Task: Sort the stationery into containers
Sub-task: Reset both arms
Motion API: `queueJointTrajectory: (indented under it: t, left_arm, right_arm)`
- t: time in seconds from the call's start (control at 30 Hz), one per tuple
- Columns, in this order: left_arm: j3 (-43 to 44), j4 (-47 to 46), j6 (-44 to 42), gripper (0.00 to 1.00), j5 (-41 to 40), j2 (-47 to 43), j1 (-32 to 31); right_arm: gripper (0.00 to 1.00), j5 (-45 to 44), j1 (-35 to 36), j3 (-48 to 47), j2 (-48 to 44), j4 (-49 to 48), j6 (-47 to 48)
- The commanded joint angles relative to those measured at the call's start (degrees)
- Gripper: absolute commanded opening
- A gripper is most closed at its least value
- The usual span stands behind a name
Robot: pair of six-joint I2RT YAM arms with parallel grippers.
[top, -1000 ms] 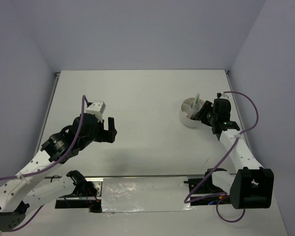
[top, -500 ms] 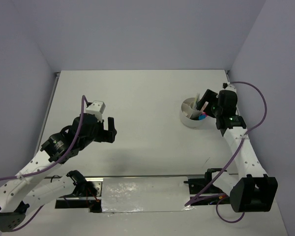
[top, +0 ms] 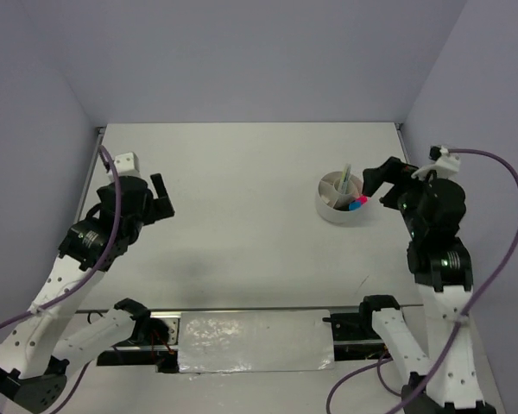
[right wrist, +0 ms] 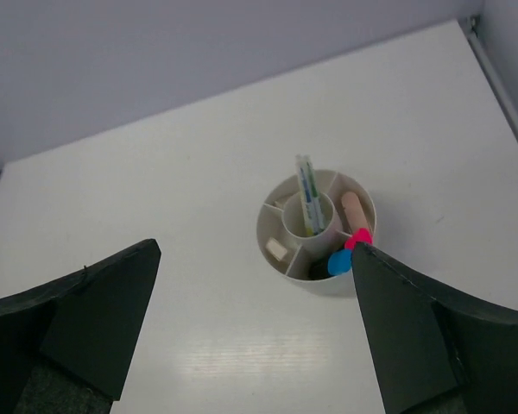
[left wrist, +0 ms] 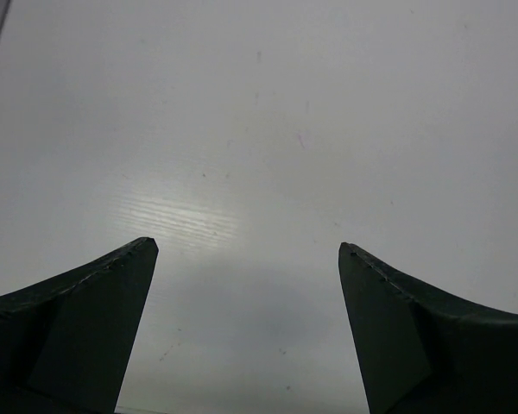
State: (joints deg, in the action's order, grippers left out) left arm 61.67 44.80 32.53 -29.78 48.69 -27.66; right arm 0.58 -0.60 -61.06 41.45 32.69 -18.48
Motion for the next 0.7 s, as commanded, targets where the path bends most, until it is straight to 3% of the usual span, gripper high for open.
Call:
queueJointTrajectory:
  t: [0.0, 0.17, 0.33, 0.67]
  left_arm:
    - [3.63, 0.38, 1.48, 0.99, -2.74, 0.18, 7.15]
    - [7.5, 2.14, 1.57, 0.99, -7.29, -2.27, 9.82]
    - [7.24, 3.45, -0.01, 0.99, -10.38, -8.77, 9.82]
    - [2.84, 5.48, -0.98, 0.99, -8.54, -17.31, 9.82]
  right_arm:
    - [1.0, -1.81, 3.05, -4.77, -5.06, 5.01, 1.69]
    - [1.0, -2.59, 4.02, -7.76, -11.2, 9.67, 2.39]
    - [1.0, -7.24, 11.22, -8.29, -16.48, 12.57, 3.89]
    - [1.0, -10.51, 12.38, -6.8, -20.09, 16.8, 7.05]
